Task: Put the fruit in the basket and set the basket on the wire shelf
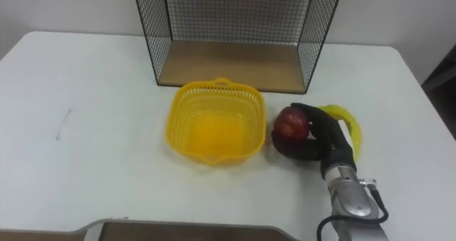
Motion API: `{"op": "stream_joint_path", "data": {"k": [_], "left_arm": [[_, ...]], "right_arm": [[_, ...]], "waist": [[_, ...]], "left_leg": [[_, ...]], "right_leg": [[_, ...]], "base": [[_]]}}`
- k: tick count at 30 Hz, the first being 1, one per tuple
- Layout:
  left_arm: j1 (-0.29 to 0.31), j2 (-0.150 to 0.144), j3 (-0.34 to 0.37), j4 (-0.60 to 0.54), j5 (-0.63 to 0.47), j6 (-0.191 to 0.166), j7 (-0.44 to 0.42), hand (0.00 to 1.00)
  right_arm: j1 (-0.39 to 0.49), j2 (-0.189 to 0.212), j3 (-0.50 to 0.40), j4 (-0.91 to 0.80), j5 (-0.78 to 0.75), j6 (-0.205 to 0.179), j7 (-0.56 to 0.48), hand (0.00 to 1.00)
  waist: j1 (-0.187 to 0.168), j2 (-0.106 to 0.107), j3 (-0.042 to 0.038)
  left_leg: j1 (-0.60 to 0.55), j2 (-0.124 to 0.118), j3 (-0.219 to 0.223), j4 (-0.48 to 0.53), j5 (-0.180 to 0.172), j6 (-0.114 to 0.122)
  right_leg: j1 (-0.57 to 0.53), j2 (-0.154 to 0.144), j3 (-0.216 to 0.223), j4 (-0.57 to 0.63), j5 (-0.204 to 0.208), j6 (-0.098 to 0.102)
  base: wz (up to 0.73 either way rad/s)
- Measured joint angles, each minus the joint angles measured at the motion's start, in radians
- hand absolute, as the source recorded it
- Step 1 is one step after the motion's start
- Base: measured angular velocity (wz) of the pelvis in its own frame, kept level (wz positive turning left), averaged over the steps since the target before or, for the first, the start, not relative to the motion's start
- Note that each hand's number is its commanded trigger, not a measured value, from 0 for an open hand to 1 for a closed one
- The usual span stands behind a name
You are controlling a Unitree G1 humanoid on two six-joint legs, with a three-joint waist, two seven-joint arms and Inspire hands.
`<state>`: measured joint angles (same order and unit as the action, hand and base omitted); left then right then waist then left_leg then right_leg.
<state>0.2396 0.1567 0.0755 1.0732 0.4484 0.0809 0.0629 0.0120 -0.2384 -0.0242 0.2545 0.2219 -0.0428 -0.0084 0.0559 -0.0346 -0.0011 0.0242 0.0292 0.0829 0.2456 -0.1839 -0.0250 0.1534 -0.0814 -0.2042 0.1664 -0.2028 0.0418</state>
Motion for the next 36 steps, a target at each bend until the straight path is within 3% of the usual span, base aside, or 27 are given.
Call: {"op": "stream_joint_path", "data": {"k": [14,20,23,25,30,36], "left_arm": [[0.004,-0.025,0.001,0.007,-0.005,0.003,-0.005,0.0],[0.005,-0.025,0.001,0.006,-0.002,0.003,-0.007,0.0],[-0.01,-0.021,0.002,0.007,-0.002,0.003,-0.014,0.0],[-0.025,-0.016,0.0,0.007,-0.001,0.003,-0.016,0.0],[-0.05,-0.001,-0.018,0.007,-0.001,0.003,-0.018,0.0],[-0.074,0.001,-0.043,0.007,0.003,0.002,-0.016,0.0]], "right_arm": [[-0.047,-0.001,-0.009,-0.314,0.069,0.002,0.011,1.0],[-0.05,-0.003,-0.009,-0.362,-0.044,0.013,0.013,1.0],[-0.054,-0.006,-0.002,-0.391,-0.133,0.013,0.022,1.0],[-0.056,-0.008,0.006,-0.393,-0.171,0.013,0.041,1.0],[-0.054,-0.051,0.086,-0.389,-0.274,0.04,0.099,1.0],[-0.054,-0.063,0.154,-0.373,-0.361,0.06,0.181,1.0]], "waist": [[0.0,-0.002,-0.0046],[0.005,-0.004,-0.0056],[0.006,-0.01,-0.0034],[0.006,-0.019,0.002],[0.018,-0.047,0.0131],[0.056,-0.055,0.0109]], "left_leg": [[-0.007,-0.001,0.006,-0.004,0.001,0.001],[-0.025,-0.001,0.004,-0.004,0.002,0.002],[-0.028,-0.001,0.004,-0.005,0.002,0.002],[-0.028,-0.001,0.004,-0.006,0.002,0.002],[-0.03,0.0,0.013,-0.009,0.002,0.002],[-0.029,0.0,0.011,-0.009,0.002,0.002]], "right_leg": [[-0.01,-0.002,0.007,0.001,0.0,0.001],[-0.033,-0.002,0.009,0.004,0.0,0.001],[-0.035,-0.002,0.009,0.004,0.0,0.0],[-0.035,-0.002,0.009,0.004,0.0,0.0],[-0.037,-0.002,0.016,0.005,0.002,0.001],[-0.034,-0.002,0.014,0.003,0.002,0.001]], "base": [[0.0],[0.0],[0.0],[0.0],[-0.04],[0.01]]}}
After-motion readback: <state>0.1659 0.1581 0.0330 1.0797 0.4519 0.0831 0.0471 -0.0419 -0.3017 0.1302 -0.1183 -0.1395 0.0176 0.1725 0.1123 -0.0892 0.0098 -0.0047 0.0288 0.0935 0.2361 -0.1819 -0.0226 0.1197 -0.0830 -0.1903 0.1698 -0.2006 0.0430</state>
